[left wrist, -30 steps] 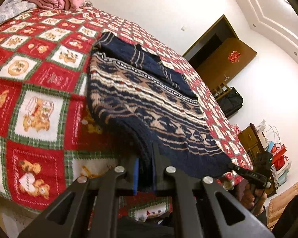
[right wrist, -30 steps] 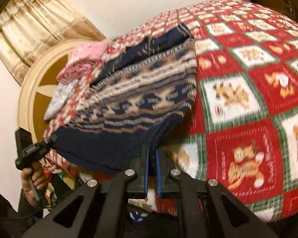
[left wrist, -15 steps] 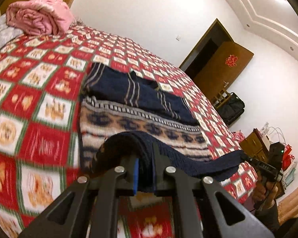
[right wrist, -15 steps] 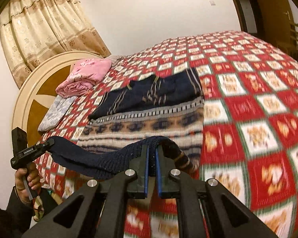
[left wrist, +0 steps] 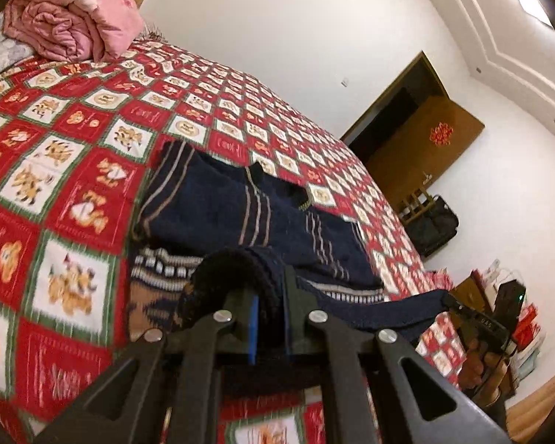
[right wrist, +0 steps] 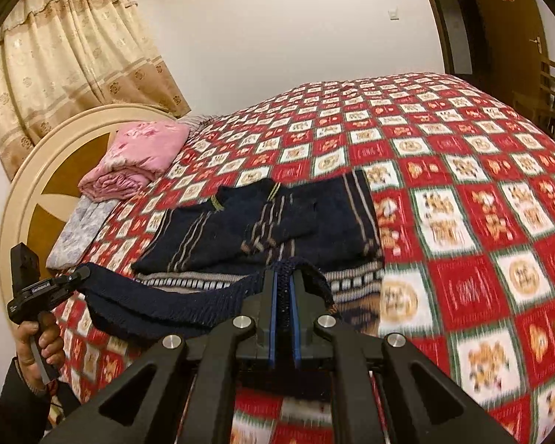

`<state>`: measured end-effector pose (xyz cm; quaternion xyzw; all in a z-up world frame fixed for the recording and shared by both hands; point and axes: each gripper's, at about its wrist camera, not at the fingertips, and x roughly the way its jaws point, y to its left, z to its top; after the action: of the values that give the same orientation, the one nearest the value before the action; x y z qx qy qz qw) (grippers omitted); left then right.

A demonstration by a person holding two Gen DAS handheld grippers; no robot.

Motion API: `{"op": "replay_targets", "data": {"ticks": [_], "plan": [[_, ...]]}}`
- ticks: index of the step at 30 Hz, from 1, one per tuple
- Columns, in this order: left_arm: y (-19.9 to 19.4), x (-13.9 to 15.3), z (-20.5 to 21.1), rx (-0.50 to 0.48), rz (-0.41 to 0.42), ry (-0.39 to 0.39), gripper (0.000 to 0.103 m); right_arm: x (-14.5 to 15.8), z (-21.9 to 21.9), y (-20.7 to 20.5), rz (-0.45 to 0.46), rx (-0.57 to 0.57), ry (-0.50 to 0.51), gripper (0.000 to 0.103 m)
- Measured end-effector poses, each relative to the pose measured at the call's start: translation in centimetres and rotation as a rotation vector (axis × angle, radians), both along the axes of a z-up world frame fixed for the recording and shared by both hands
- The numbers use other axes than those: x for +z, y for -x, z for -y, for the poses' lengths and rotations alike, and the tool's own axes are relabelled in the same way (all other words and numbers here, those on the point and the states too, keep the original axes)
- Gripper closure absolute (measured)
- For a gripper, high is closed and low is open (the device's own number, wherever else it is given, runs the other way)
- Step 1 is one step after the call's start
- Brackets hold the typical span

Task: Fold small clothes

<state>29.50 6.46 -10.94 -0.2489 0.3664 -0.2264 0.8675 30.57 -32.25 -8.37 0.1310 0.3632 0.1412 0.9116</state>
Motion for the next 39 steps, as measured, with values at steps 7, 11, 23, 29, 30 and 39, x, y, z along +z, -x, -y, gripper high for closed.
{"op": "replay_targets", "data": {"ticks": [7,11,23,29,30,39], "plan": [[-4.9,0.5,0.2,0.023,0.000,-0.003,0.093,1.4,-0.5,-7.1,0.015,-0.015,0.024,0.097],[-8.1,0.0,0.6,0.033,-0.022,-0.018,0.093,0.8,-0.8,-11.5,-0.006,-0.027,0.033,0.097],[-17.0,-3.8,1.5,0.063,-0.138,-0.007,0.093,-4.5,-0.4,-21.9,-0.089,-0.105,0.064,0.097],[-19.4,-5.7,2.2,0.081,-0.181,-0.007,0.093,-6.4,0.0,-26.0,-0.111,-0.157,0.101,0.103],[-19.6,-5.9,2.2,0.084,-0.184,-0.008,0.093,-6.4,0.0,-26.6,-0.110,-0.169,0.119,0.103],[-18.7,-5.9,1.8,0.053,-0.183,-0.012,0.084,-8.1,2.2,-25.8,-0.134,-0.131,-0.010,0.079]]}}
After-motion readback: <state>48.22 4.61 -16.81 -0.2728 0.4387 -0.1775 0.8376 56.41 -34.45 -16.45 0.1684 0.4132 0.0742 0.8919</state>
